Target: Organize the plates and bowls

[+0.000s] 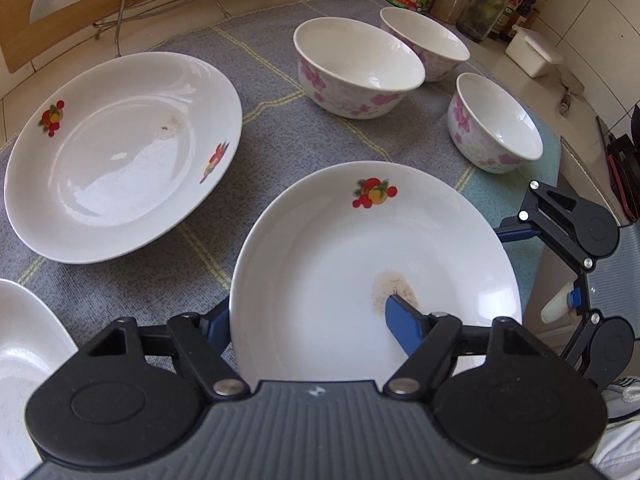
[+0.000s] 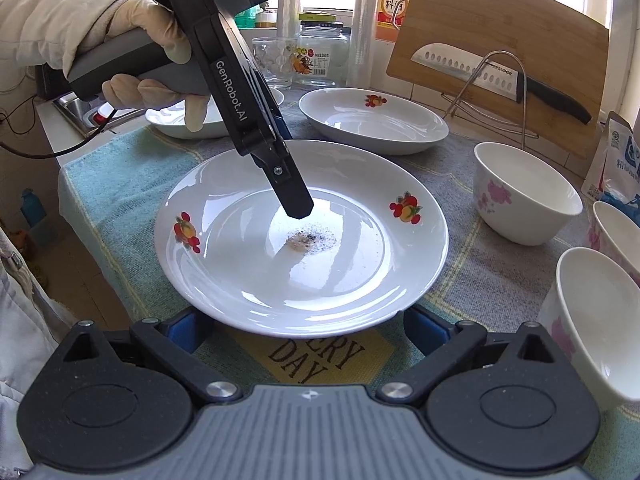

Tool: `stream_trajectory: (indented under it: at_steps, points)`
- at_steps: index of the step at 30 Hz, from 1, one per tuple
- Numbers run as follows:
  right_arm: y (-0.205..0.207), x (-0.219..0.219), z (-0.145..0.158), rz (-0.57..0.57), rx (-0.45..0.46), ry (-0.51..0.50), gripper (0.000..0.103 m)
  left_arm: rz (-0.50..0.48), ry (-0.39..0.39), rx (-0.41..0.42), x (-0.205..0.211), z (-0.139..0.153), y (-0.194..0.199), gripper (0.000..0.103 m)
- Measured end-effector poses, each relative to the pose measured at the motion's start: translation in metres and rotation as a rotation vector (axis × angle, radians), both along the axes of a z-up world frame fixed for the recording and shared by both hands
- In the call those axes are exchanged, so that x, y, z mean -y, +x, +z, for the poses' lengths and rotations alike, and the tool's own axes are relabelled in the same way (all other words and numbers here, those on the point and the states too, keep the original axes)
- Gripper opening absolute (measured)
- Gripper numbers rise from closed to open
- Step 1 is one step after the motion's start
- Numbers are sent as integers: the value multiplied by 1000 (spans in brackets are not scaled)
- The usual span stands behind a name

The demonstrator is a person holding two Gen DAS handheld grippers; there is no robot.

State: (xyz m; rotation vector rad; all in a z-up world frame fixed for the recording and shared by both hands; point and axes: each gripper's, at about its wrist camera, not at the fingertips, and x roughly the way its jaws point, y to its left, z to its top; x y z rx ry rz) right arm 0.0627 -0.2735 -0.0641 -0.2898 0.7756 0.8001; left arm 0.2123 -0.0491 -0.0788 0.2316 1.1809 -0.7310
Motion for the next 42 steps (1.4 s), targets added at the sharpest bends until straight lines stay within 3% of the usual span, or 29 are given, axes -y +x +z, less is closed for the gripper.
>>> stream_trajectory:
  at_steps: [16, 27, 42]
  points:
    - [3, -3, 1, 29, -5, -10, 100, -13, -40, -41, -2, 0, 9, 77]
    - [8, -3, 15, 47, 3, -10, 100, 6, -60, -20, -8, 11, 7, 77]
    - [35, -43, 44, 194, 62, 9, 100, 149, -93, 44, -74, 41, -1, 77]
